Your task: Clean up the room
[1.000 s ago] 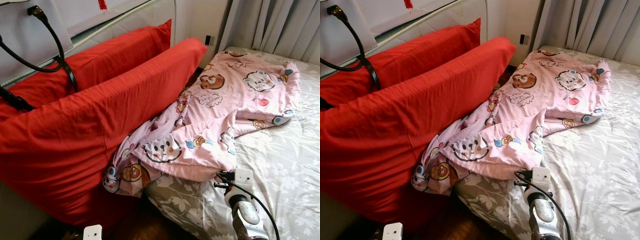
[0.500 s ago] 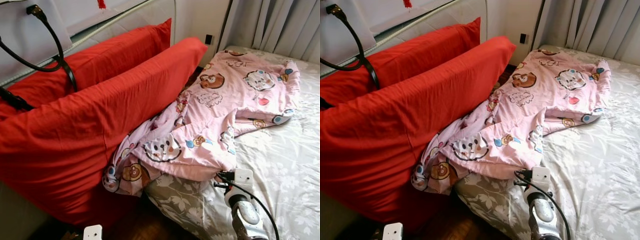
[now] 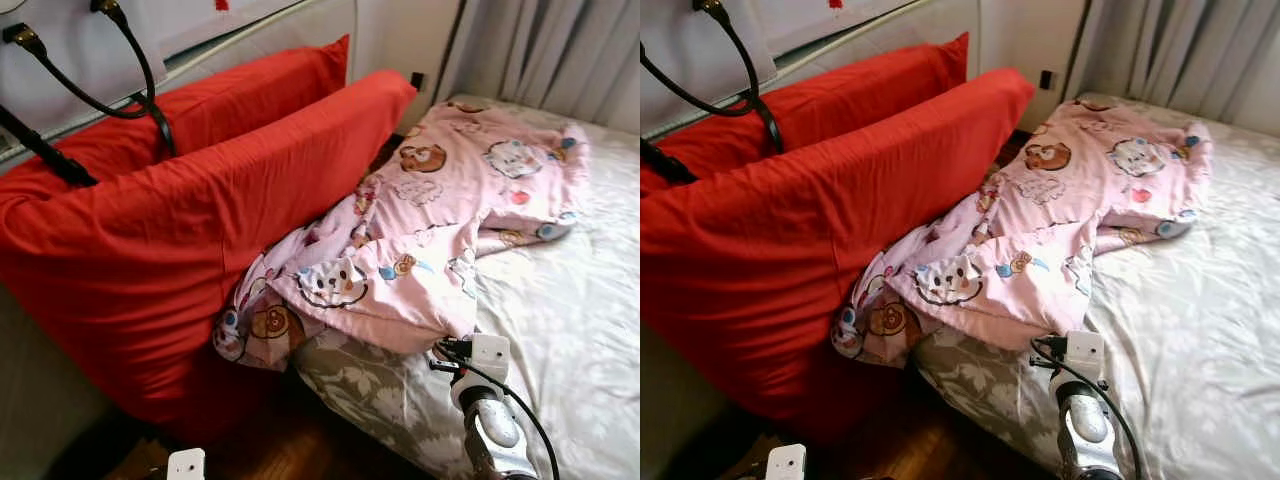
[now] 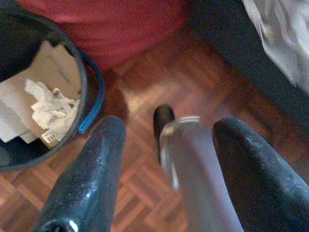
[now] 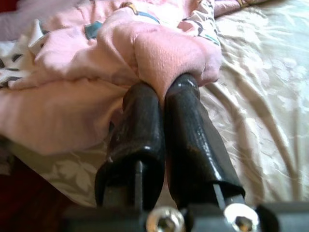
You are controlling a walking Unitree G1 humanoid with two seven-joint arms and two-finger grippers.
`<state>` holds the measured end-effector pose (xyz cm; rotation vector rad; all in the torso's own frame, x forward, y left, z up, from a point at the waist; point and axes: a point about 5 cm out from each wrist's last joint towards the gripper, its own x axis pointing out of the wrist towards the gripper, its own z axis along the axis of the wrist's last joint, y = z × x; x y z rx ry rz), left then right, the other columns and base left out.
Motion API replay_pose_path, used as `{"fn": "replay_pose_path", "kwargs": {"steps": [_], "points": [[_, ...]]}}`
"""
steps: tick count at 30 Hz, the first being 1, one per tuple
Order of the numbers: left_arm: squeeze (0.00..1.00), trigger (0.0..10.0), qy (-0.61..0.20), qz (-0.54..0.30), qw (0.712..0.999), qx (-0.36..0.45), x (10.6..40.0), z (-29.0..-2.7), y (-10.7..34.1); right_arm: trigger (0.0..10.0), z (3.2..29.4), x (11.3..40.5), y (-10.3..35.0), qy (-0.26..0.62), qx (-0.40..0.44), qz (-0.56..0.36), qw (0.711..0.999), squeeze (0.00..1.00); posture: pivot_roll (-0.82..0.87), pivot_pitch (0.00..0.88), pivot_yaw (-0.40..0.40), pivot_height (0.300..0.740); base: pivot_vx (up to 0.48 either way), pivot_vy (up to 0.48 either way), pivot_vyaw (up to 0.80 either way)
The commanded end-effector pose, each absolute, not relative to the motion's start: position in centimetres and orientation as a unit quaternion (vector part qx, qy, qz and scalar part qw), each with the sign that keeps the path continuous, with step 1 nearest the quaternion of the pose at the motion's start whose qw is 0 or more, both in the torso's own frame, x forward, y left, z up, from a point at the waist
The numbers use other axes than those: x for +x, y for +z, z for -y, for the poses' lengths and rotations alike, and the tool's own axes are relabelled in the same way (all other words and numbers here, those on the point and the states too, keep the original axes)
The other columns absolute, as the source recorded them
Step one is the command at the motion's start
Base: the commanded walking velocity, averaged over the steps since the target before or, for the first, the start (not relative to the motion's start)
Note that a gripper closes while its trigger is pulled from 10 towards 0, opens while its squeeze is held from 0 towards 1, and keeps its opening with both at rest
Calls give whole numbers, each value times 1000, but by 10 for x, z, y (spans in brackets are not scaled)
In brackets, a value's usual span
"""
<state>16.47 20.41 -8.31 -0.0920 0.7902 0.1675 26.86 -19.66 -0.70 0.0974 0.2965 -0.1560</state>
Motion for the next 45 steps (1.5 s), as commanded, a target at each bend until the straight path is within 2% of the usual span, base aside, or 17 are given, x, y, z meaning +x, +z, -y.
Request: {"fn": "replay_pose_path", "kwargs": {"steps": [1, 31, 45], "points": [[0, 10000, 83, -412, 906, -46, 149, -201, -91, 10000, 202, 277, 4, -92, 44, -120, 988, 0, -33, 120, 17, 740, -270, 0, 0], [0, 10000, 79, -414, 906, -40, 146, -203, -92, 10000, 222, 289, 31, -148, 30, -39, 988, 0, -33, 123, 21, 740, -271, 0, 0], [0, 10000, 79, -415, 906, -35, 144, -202, -92, 10000, 226, 292, 40, -152, 9, -16, 988, 0, -31, 128, 14, 740, 0, 0, 0]]}}
